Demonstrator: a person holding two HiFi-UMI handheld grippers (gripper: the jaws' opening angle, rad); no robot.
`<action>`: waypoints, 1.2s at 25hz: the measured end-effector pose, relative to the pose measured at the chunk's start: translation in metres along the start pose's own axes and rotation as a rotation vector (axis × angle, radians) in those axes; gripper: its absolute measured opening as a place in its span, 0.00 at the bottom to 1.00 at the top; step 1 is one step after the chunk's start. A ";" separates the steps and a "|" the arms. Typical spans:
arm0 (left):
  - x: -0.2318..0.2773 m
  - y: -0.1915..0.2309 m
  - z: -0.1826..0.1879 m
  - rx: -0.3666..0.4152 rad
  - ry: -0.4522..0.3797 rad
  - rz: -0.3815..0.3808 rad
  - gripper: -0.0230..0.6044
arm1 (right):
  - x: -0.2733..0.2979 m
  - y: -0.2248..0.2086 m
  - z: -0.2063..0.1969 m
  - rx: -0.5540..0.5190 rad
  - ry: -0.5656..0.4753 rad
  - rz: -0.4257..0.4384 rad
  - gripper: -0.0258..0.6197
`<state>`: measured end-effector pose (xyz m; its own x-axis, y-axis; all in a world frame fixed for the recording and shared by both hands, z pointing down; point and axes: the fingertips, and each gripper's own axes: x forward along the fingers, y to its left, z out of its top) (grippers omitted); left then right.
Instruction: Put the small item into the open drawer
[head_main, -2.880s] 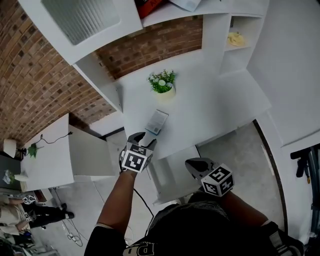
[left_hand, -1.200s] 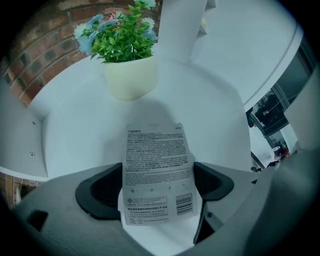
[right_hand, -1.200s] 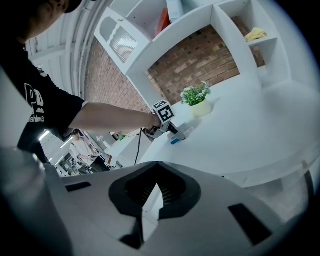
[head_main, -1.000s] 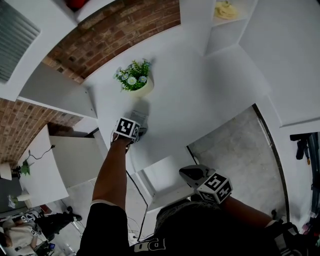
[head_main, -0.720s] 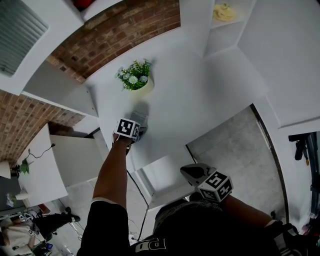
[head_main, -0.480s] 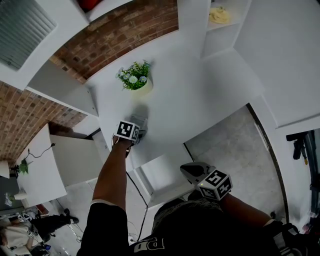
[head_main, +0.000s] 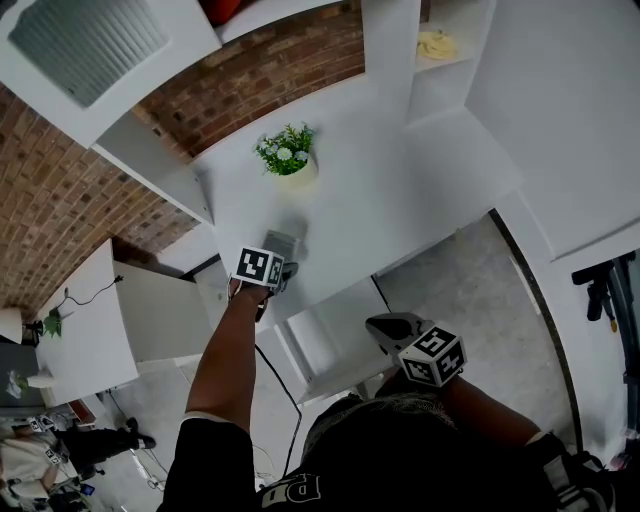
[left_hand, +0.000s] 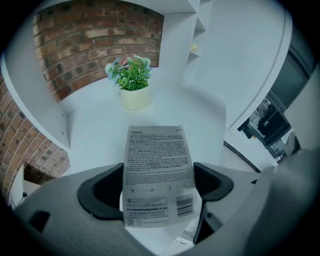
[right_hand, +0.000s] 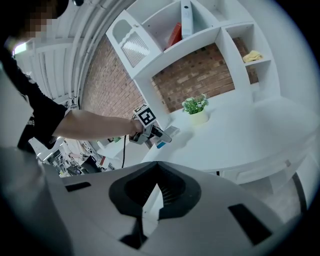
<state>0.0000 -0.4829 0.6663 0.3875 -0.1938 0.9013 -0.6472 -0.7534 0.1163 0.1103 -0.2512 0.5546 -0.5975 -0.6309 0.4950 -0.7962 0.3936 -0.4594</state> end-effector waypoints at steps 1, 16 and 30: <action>-0.007 -0.002 -0.001 -0.003 -0.014 0.006 0.71 | -0.001 0.003 0.000 -0.008 -0.004 -0.004 0.05; -0.107 -0.066 -0.073 -0.107 -0.269 -0.037 0.71 | -0.024 0.061 -0.018 -0.085 -0.051 -0.062 0.05; -0.133 -0.137 -0.160 -0.120 -0.325 -0.120 0.71 | -0.020 0.110 -0.045 -0.151 -0.069 -0.094 0.05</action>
<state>-0.0678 -0.2535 0.5975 0.6413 -0.3128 0.7006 -0.6496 -0.7073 0.2788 0.0308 -0.1652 0.5277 -0.5158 -0.7122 0.4762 -0.8567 0.4231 -0.2952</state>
